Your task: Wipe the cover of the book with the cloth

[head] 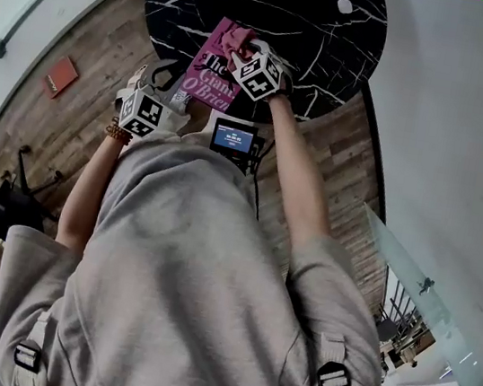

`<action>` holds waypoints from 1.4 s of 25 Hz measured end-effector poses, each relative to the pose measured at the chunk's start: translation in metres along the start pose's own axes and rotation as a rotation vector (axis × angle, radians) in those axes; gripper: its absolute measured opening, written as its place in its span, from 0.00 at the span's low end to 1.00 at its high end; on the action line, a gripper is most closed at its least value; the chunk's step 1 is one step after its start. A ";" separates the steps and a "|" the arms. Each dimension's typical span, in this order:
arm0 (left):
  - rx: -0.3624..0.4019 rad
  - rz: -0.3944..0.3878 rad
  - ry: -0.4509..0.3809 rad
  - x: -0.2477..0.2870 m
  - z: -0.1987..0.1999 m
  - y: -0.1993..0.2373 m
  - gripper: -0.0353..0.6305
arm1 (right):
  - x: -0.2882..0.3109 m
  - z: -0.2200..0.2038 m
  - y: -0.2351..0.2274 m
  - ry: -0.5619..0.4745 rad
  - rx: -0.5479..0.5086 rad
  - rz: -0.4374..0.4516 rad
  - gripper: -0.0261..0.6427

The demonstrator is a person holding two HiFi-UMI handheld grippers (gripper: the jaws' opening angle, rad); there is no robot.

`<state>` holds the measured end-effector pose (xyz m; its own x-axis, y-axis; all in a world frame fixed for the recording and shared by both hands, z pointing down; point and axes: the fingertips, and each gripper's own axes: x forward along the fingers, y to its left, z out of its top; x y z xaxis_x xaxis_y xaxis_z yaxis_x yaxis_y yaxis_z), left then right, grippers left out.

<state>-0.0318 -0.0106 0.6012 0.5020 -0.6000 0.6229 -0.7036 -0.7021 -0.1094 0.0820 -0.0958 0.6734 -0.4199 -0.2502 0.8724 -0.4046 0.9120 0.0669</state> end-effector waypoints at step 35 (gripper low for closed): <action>0.118 -0.208 0.253 0.045 -0.064 -0.063 0.49 | -0.022 -0.050 -0.036 0.154 0.054 -0.026 0.19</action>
<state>0.0027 0.0312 0.6856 0.4775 -0.3360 0.8119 -0.5293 -0.8475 -0.0394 0.1468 -0.1068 0.6757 -0.2808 -0.2171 0.9349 -0.4586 0.8860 0.0680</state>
